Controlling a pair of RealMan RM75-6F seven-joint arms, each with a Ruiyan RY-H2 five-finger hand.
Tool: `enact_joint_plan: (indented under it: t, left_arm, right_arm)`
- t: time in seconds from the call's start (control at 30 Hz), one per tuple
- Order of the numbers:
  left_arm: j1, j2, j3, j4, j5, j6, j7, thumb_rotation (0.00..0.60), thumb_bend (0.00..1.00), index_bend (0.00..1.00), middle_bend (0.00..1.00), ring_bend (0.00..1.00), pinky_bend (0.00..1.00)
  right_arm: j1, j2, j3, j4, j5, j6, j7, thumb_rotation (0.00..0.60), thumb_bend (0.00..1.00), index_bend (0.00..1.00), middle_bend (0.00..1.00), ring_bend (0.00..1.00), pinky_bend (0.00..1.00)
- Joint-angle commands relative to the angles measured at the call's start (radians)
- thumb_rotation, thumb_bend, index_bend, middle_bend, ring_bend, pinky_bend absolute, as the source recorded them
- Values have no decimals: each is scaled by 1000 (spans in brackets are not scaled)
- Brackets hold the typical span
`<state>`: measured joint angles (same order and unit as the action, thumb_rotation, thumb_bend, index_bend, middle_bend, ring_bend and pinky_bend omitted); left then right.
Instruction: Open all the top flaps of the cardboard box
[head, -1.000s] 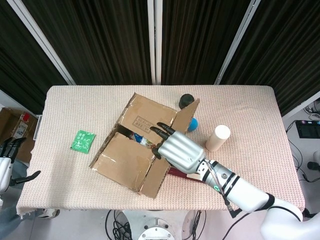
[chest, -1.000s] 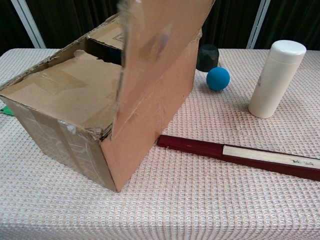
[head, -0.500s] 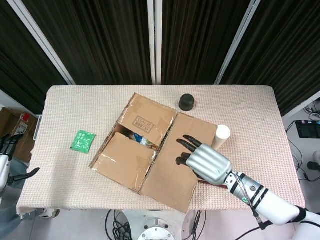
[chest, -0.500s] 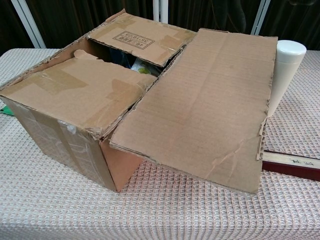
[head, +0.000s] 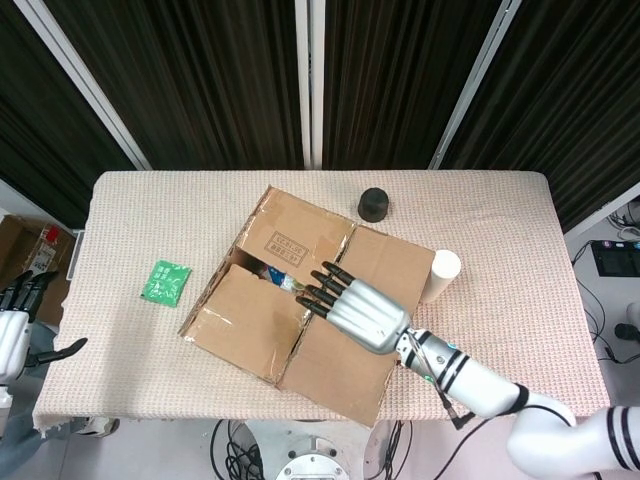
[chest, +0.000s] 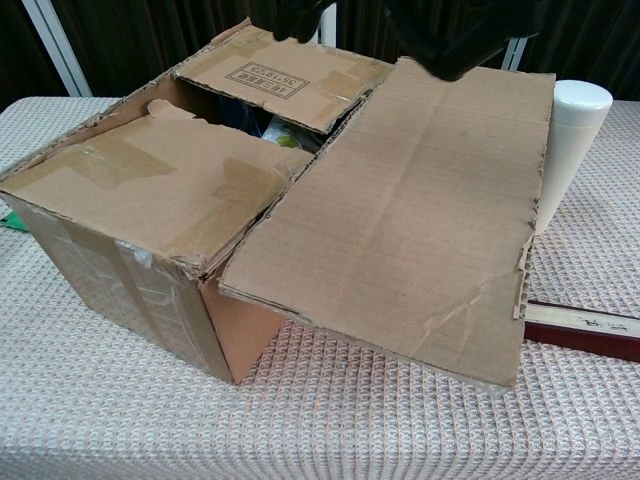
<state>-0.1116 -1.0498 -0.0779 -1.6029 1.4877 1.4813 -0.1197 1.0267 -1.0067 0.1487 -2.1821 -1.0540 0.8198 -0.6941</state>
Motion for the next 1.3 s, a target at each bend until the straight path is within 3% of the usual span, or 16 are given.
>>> enact_joint_plan:
  t: [0.03, 0.23, 0.37, 0.73, 1.0, 1.3]
  left_arm:
    - [4, 1, 0, 10, -6, 3, -16, 480, 0, 125, 150, 75, 183]
    - [14, 4, 1, 31, -6, 15, -46, 479, 0, 125, 150, 75, 184]
    - [21, 6, 4, 40, -10, 19, -57, 479, 0, 125, 150, 75, 184]
    - [21, -3, 5, 57, -14, 13, -66, 479, 0, 125, 150, 75, 184]
    - [19, -6, 4, 68, -17, 7, -77, 480, 0, 125, 150, 75, 184]
    - [14, -16, 2, 77, -17, 1, -79, 478, 0, 125, 150, 75, 184]
  right_arm:
    - [122, -185, 11, 96, 230, 44, -117, 600, 1000, 59, 125, 0, 0]
    - [210, -289, 6, 170, 441, 87, -156, 600, 1000, 40, 124, 0, 0]
    - [249, -318, 2, 199, 501, 93, -166, 600, 1000, 41, 124, 0, 0]
    - [291, -357, -33, 237, 511, 106, -160, 600, 1000, 44, 135, 0, 0]
    - [292, -344, -57, 230, 466, 191, -200, 600, 1000, 50, 138, 0, 0]
    - [291, -268, -29, 185, 441, 246, -211, 600, 1000, 51, 139, 0, 0]
